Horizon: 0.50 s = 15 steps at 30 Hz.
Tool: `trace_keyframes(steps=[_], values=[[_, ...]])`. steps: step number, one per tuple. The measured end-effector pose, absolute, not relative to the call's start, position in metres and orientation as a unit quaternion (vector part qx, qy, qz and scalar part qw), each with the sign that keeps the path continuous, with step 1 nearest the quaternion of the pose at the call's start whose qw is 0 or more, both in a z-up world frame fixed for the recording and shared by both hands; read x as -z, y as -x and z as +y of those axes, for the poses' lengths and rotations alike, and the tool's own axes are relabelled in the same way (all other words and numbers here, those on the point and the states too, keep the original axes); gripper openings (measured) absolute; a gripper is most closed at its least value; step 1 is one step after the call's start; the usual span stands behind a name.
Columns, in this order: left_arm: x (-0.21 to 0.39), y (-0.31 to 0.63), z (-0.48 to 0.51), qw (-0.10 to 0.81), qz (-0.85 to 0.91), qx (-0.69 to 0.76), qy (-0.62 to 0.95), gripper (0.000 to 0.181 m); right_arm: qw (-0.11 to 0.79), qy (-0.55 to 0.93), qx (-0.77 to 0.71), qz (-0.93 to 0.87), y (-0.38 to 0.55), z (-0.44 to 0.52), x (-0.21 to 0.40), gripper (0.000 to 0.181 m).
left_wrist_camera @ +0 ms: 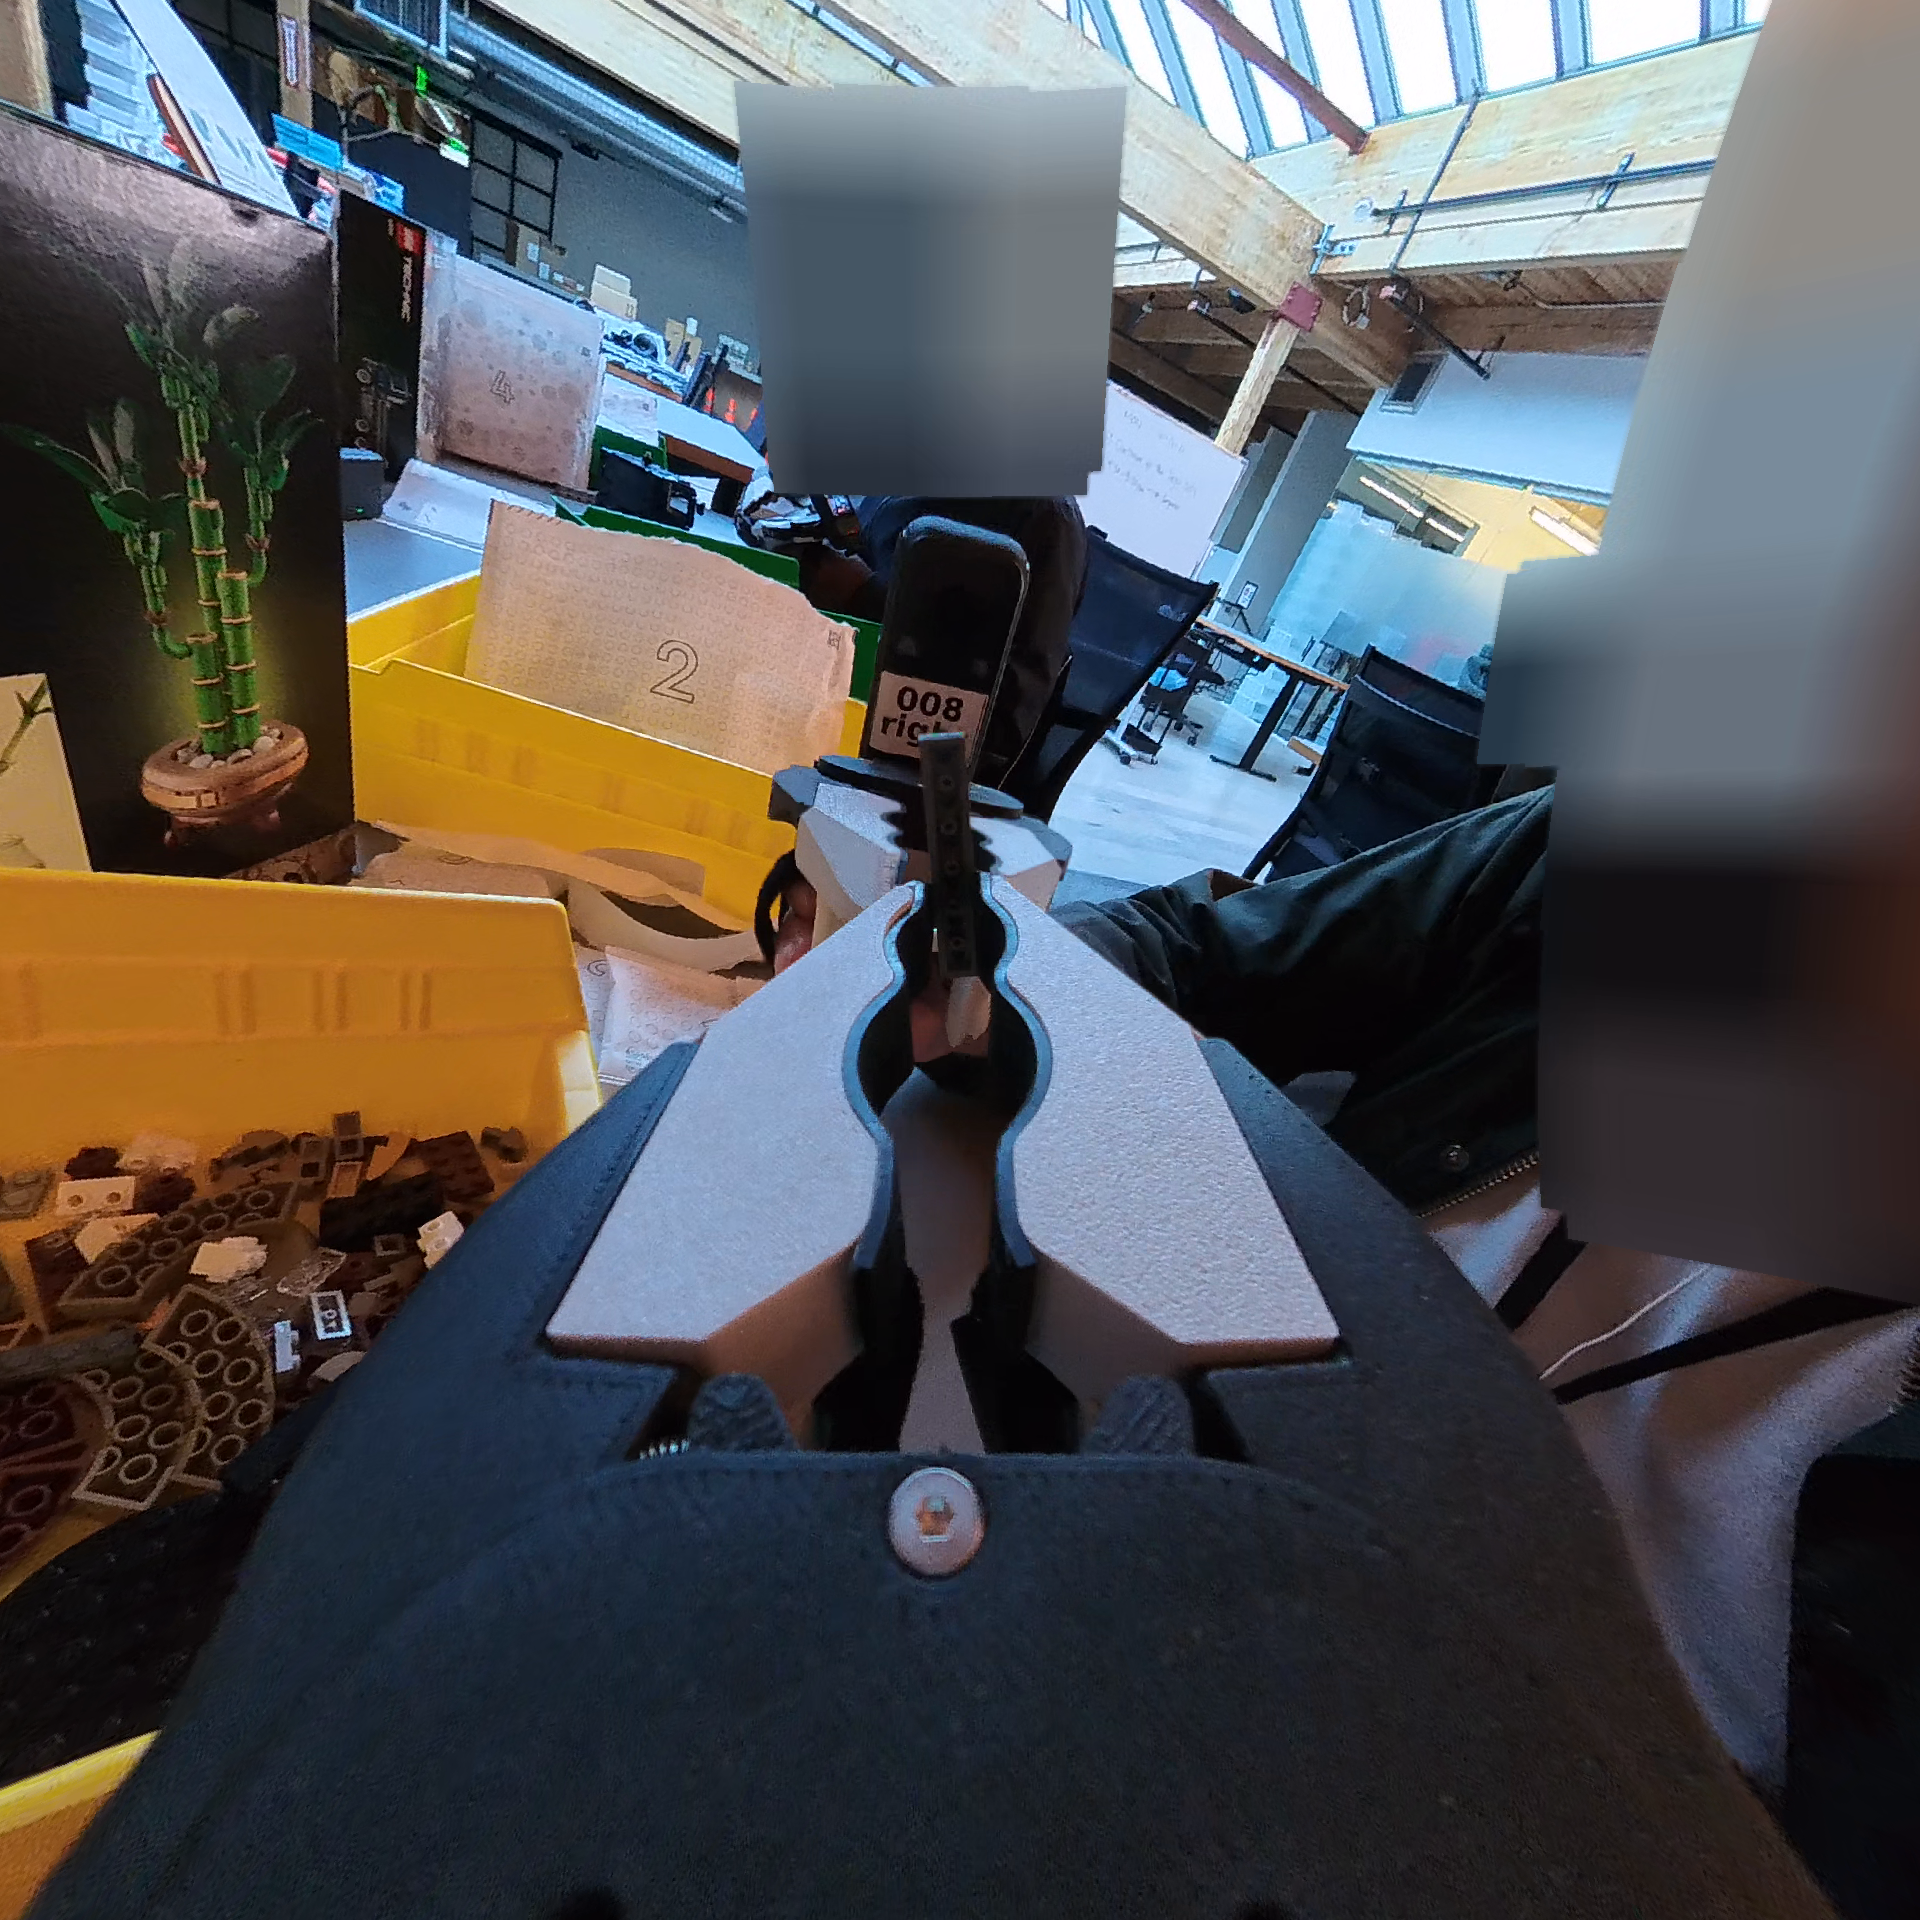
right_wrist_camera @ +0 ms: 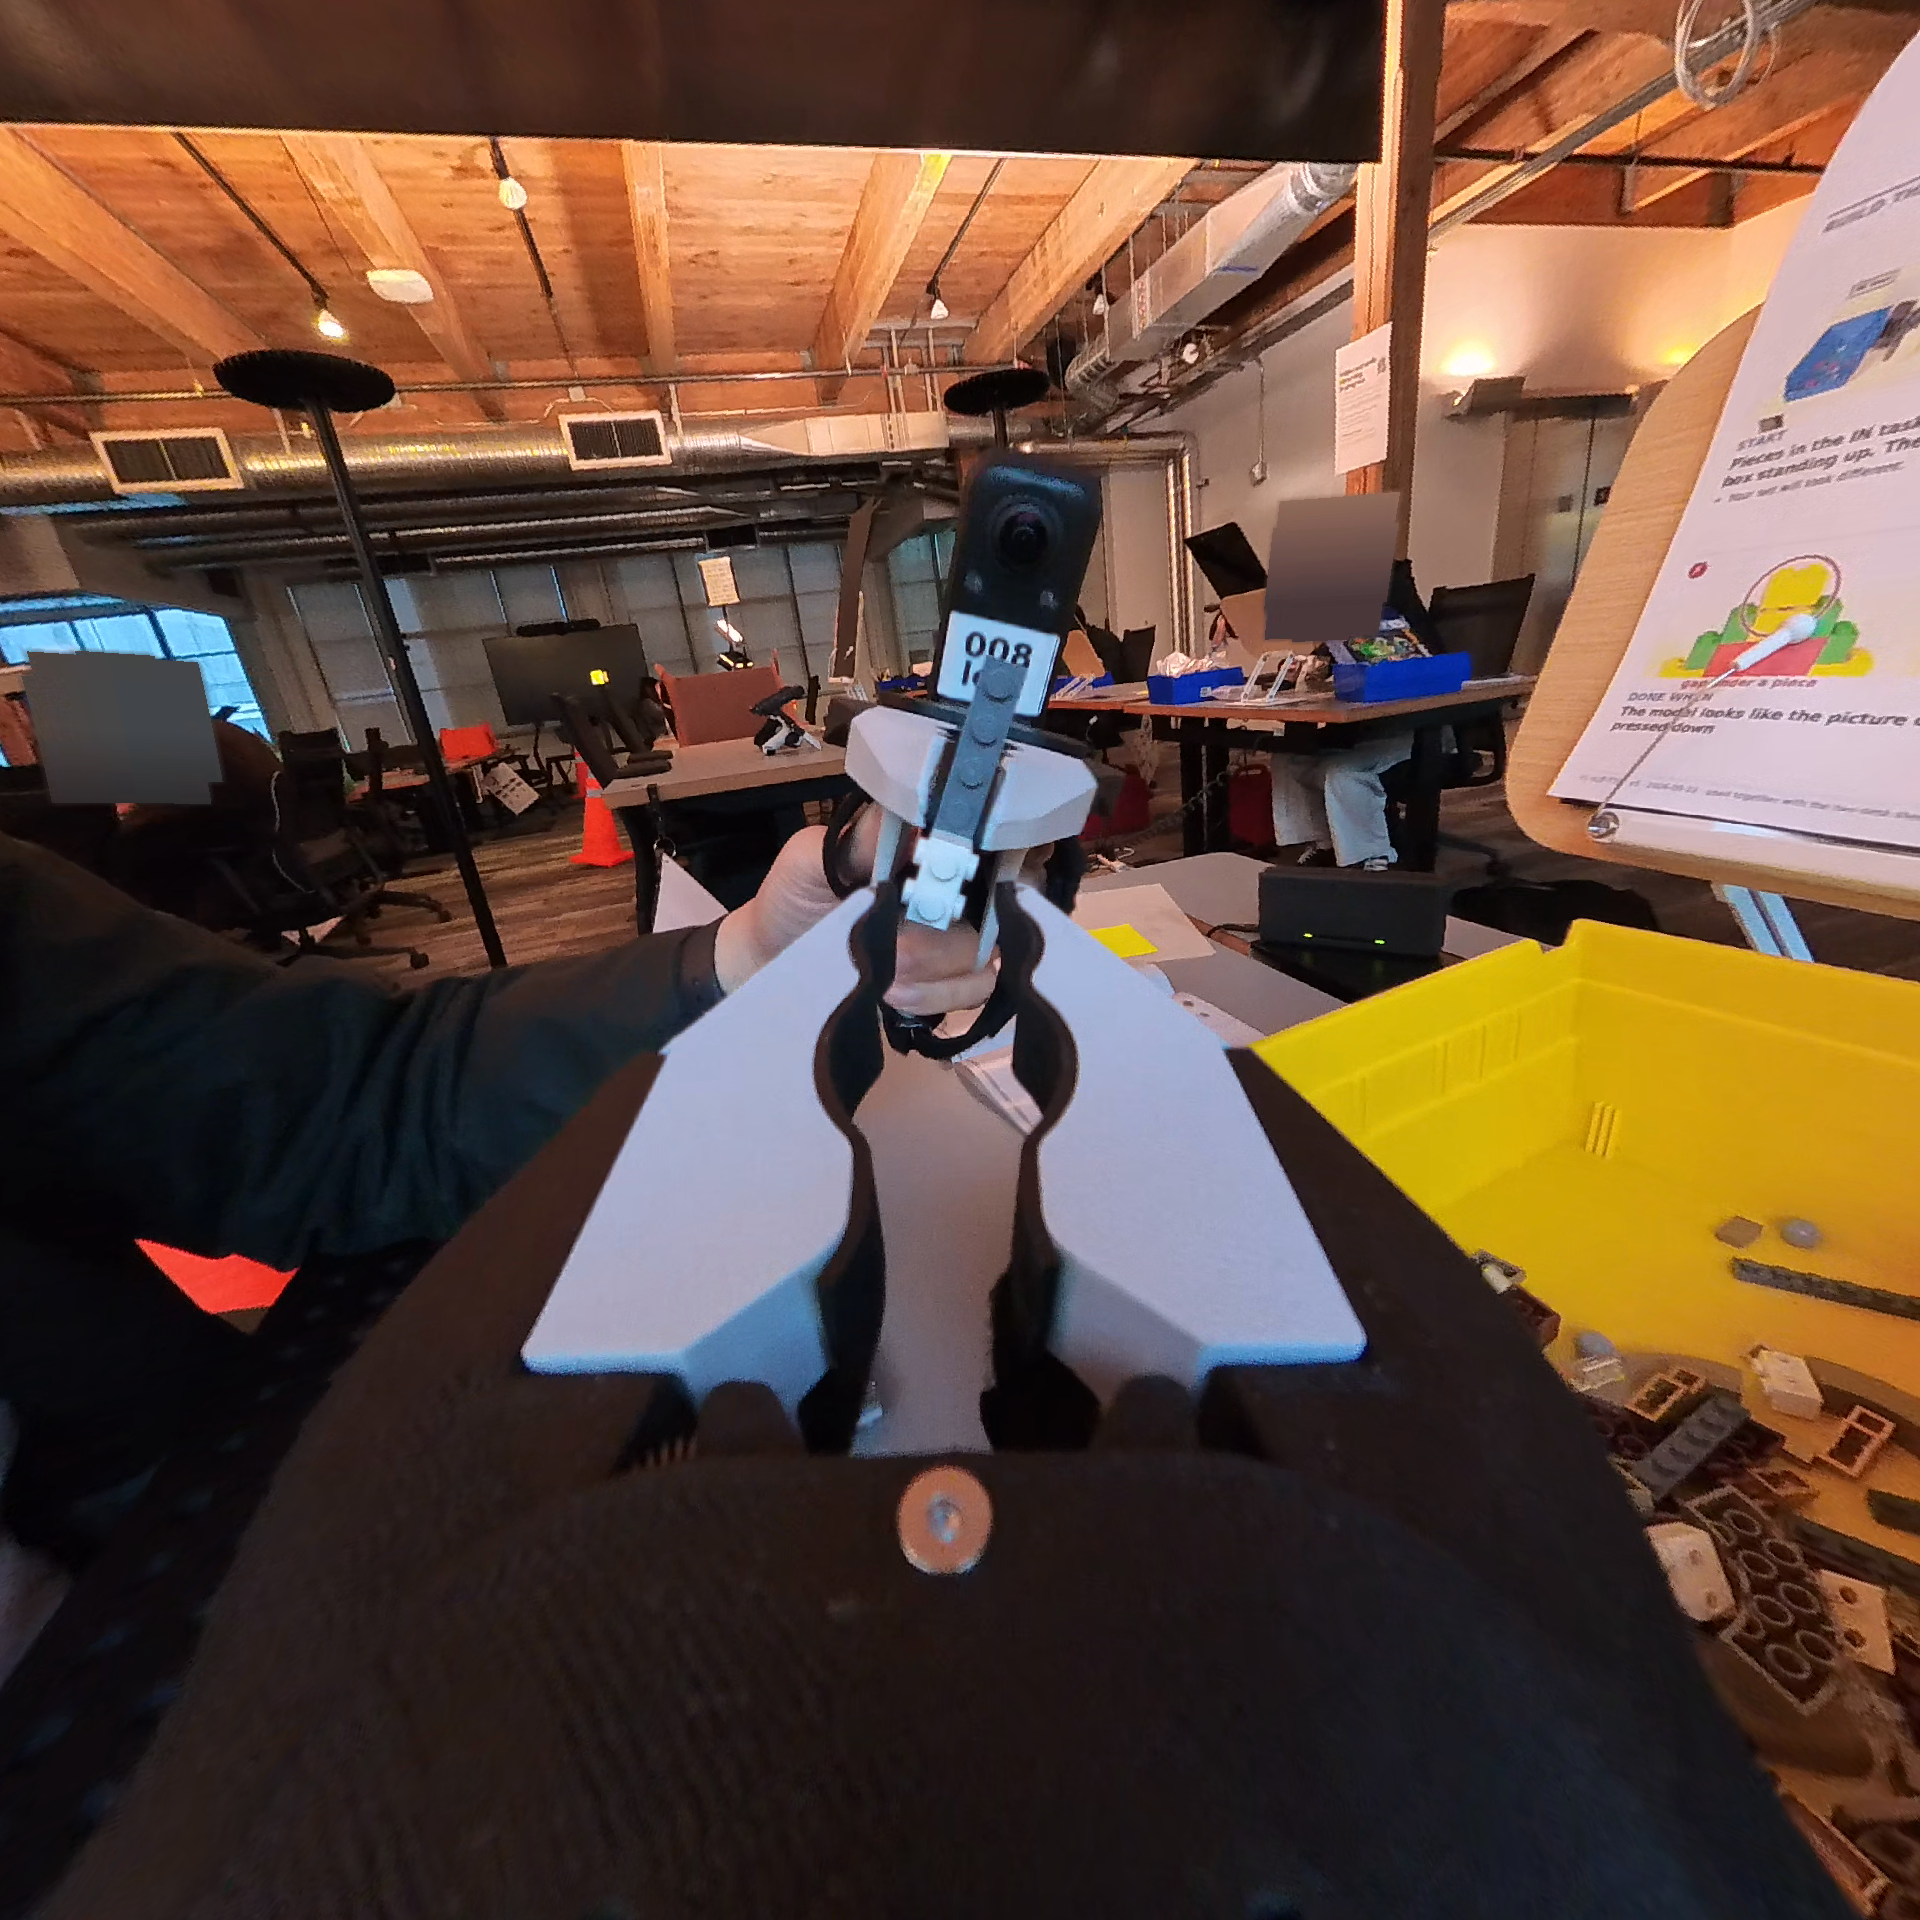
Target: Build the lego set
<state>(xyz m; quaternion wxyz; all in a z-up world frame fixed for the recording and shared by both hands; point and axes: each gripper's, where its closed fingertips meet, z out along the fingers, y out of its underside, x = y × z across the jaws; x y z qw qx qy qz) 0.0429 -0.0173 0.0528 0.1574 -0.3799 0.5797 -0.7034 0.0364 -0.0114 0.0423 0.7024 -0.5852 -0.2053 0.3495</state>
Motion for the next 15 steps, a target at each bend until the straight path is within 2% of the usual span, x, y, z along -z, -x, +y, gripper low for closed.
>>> trace_keyframes(steps=[10, 15], values=[[-0.038, -0.048, -0.014, 0.203, 0.627, 0.628, 0.413, 0.006, 0.667, 0.599, -0.403, -0.182, -0.038, -0.005, -0.031, 0.010], [-0.039, -0.050, -0.014, 0.197, 0.623, 0.624, 0.430, 0.005, 0.608, 0.583, -0.519, -0.148, -0.040, -0.007, -0.033, 0.009]])
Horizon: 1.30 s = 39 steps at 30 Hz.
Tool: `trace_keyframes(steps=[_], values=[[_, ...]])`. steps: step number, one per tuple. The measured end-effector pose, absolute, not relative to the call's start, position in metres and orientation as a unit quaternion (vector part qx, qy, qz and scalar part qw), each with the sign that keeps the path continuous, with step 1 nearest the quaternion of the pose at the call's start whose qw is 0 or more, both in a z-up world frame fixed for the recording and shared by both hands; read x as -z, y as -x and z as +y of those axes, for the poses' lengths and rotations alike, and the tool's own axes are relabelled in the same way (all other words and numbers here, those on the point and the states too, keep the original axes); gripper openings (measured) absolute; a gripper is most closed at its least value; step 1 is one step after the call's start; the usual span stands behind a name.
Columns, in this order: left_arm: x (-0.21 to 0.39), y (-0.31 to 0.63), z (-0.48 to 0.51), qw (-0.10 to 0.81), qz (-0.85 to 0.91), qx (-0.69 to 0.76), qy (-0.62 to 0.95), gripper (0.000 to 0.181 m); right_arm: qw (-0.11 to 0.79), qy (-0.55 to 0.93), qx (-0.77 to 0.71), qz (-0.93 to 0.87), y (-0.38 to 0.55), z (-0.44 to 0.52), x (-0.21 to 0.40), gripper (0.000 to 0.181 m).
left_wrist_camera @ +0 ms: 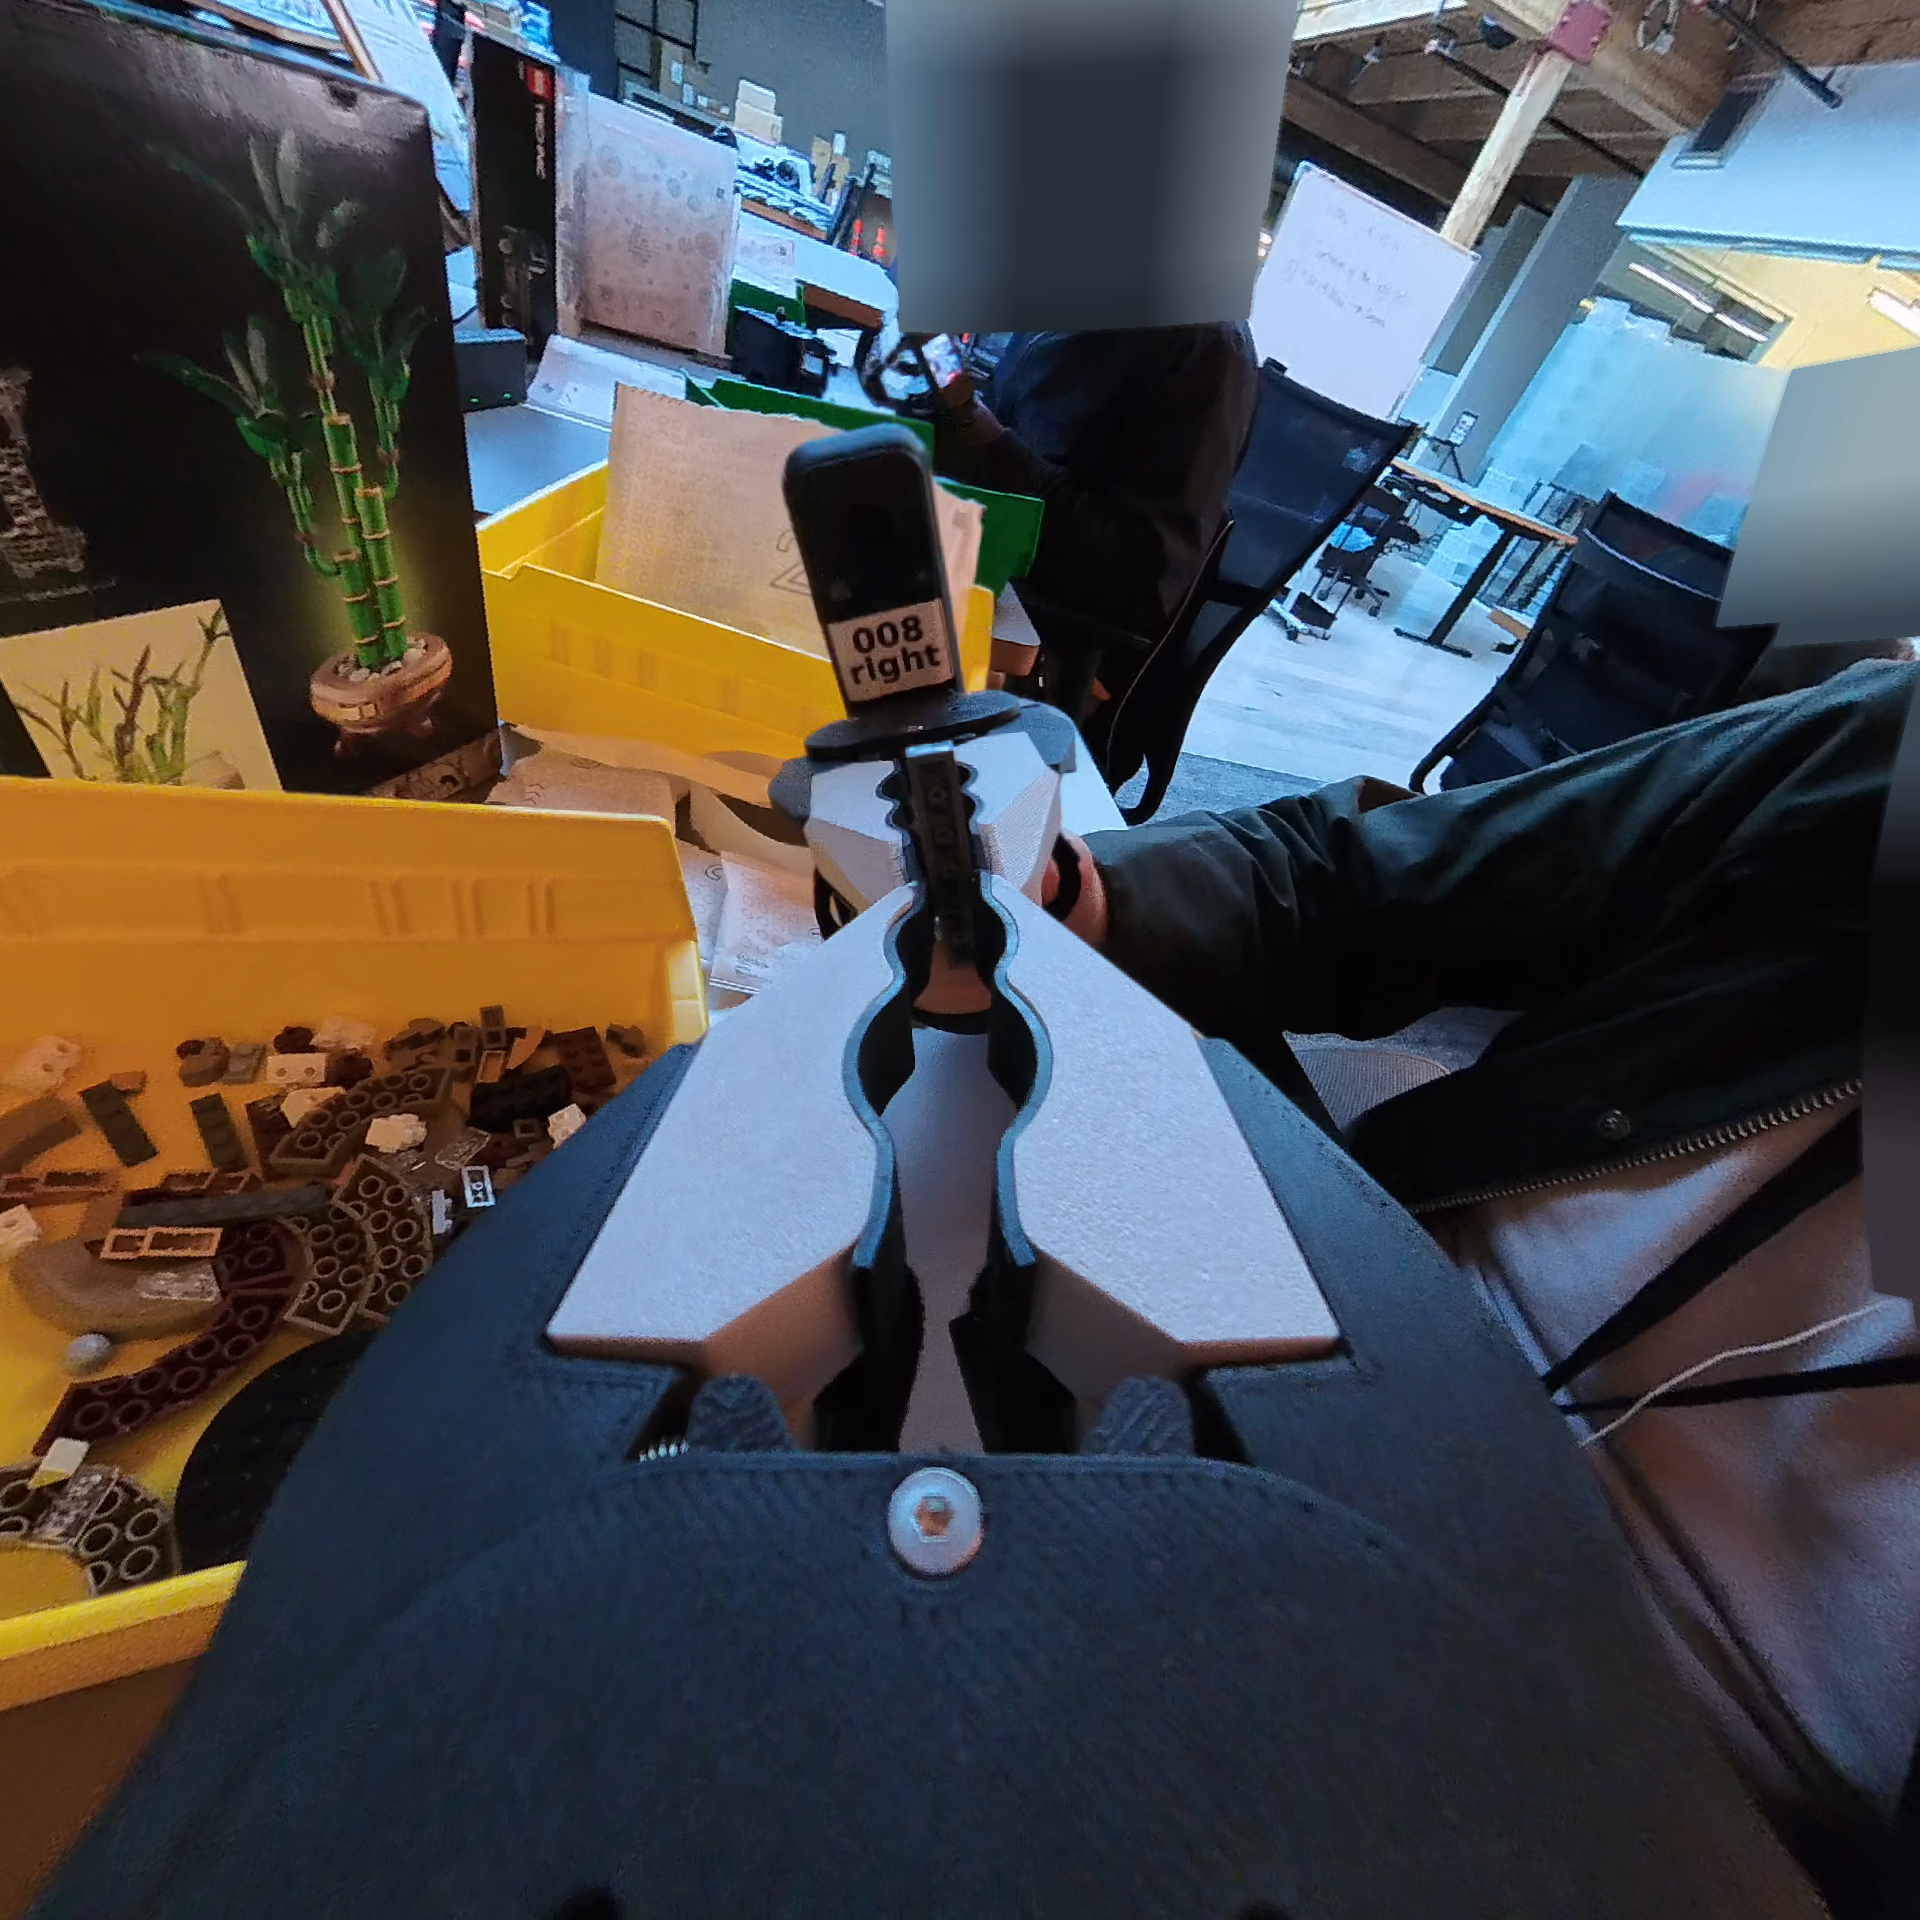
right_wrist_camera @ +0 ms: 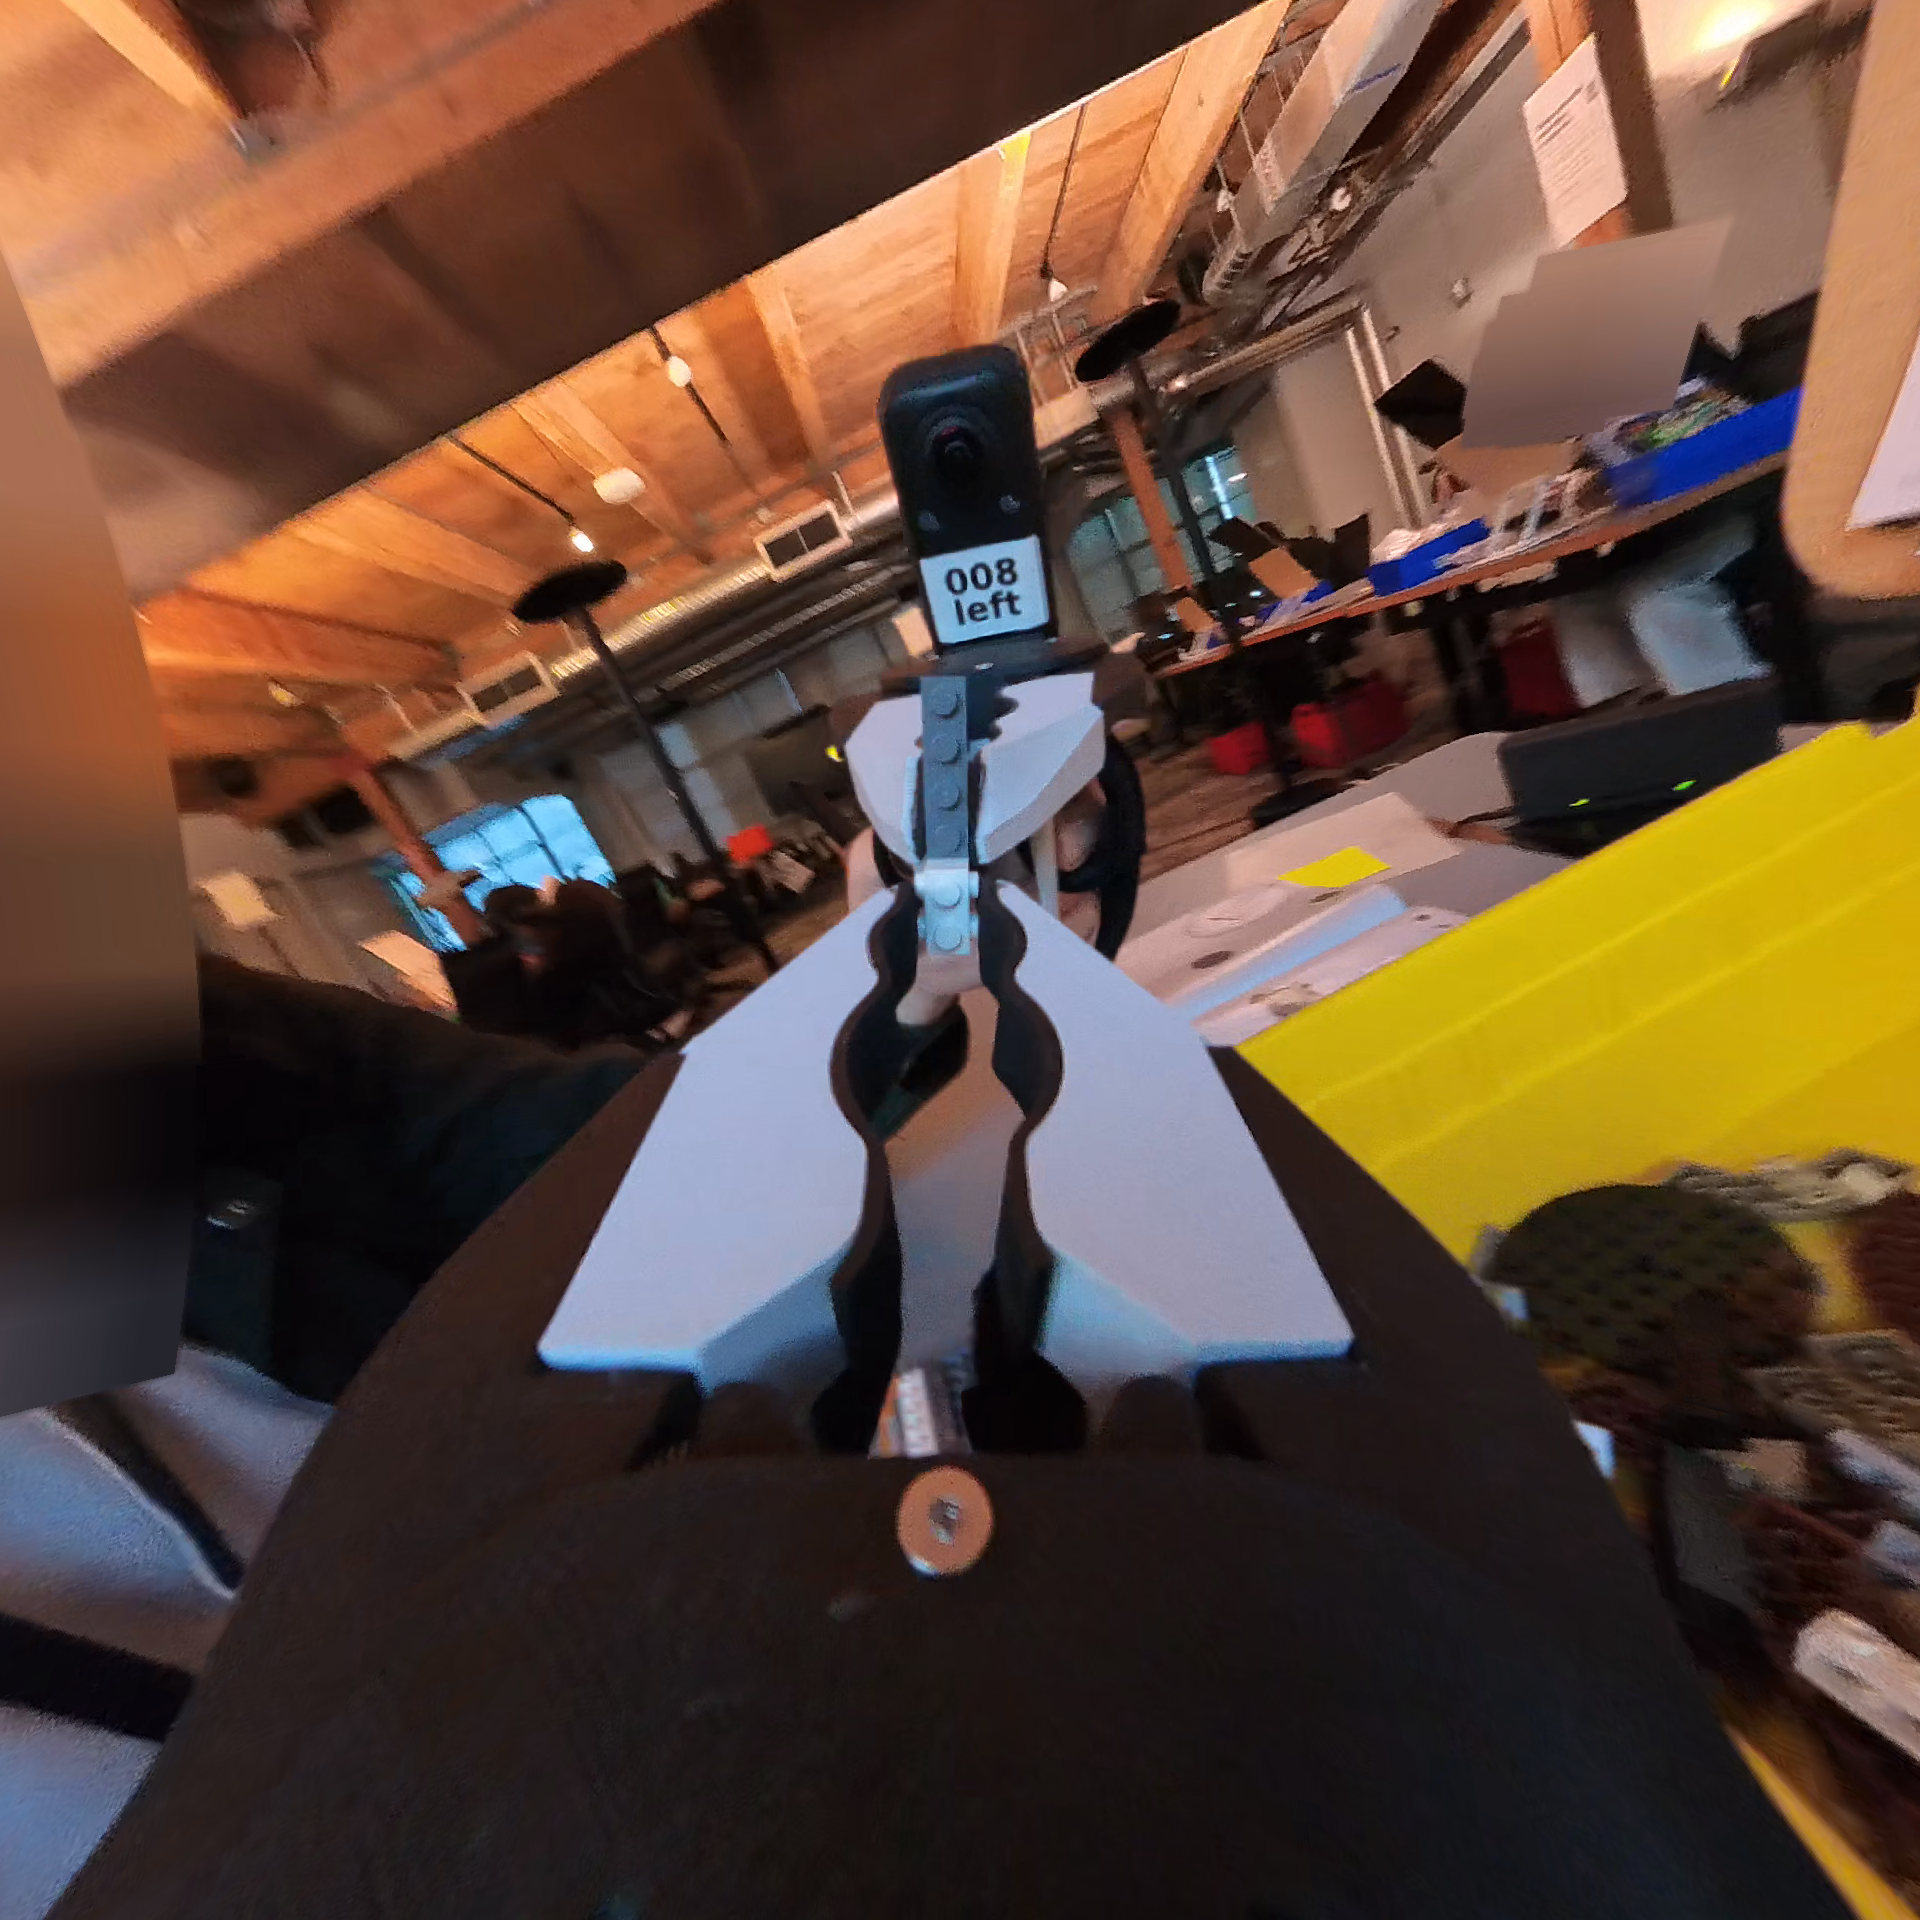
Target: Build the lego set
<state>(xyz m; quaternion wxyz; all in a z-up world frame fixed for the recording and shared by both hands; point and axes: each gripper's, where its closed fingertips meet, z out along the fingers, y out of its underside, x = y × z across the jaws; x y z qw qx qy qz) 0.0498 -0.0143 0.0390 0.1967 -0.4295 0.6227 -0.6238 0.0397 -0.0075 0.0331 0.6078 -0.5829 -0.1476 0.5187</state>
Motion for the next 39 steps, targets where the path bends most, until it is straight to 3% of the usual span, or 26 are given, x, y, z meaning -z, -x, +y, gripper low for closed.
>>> trace_keyframes(steps=[15, 19, 23, 27, 31, 39], values=[[-0.056, -0.051, -0.018, 0.223, 0.600, 0.635, 0.432, 0.004, 0.533, 0.477, -0.696, -0.056, -0.045, -0.012, -0.051, 0.009], [-0.057, -0.052, -0.019, 0.220, 0.594, 0.642, 0.431, 0.004, 0.541, 0.475, -0.692, -0.058, -0.046, -0.013, -0.053, 0.009], [-0.050, -0.057, -0.017, 0.186, 0.573, 0.653, 0.458, 0.015, 0.600, 0.550, -0.573, -0.100, -0.050, -0.007, -0.042, 0.009], [-0.044, -0.062, -0.011, 0.171, 0.550, 0.666, 0.475, 0.006, 0.613, 0.574, -0.532, -0.111, -0.053, -0.003, -0.037, 0.009], [-0.041, -0.062, -0.008, 0.174, 0.550, 0.661, 0.480, 0.006, 0.608, 0.579, -0.534, -0.102, -0.053, 0.000, -0.034, 0.009], [-0.052, -0.061, -0.010, 0.198, 0.541, 0.675, 0.460, 0.005, 0.554, 0.489, -0.674, -0.015, -0.054, -0.003, -0.047, 0.009]])
